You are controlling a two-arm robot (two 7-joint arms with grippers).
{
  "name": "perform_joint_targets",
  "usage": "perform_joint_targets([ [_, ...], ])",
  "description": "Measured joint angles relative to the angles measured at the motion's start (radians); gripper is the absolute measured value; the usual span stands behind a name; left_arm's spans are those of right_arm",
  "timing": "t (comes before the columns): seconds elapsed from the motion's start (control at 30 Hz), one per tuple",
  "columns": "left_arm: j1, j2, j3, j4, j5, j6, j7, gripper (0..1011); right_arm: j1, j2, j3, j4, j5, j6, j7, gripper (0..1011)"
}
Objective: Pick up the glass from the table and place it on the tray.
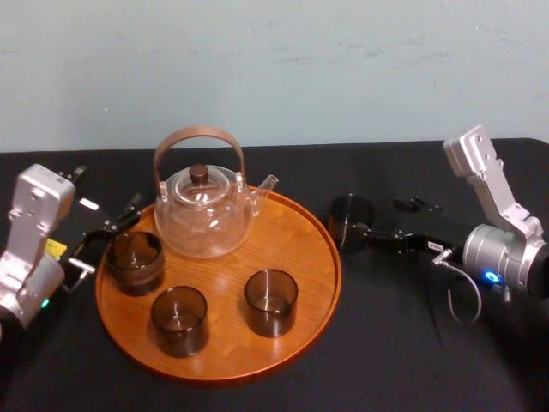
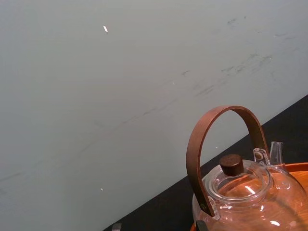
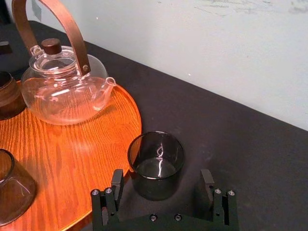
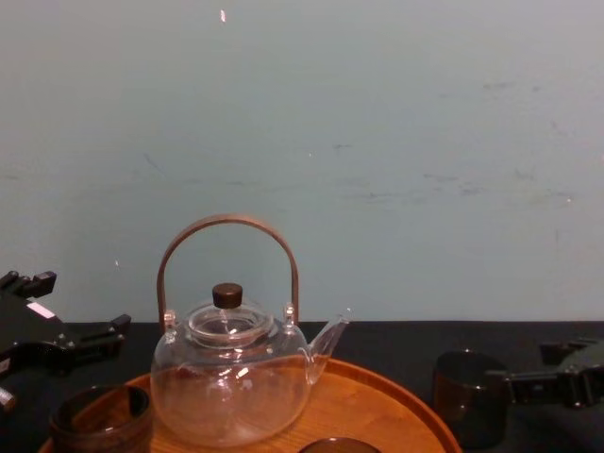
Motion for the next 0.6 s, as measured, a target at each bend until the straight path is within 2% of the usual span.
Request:
perform_joint_targets([
  [0.6,0.000,0.000,0.000,0.000,0.000,0.000,0.000,1001,0.075,-0.052,-0.027,0.094,-0.052,-0.002,0.029,1002],
])
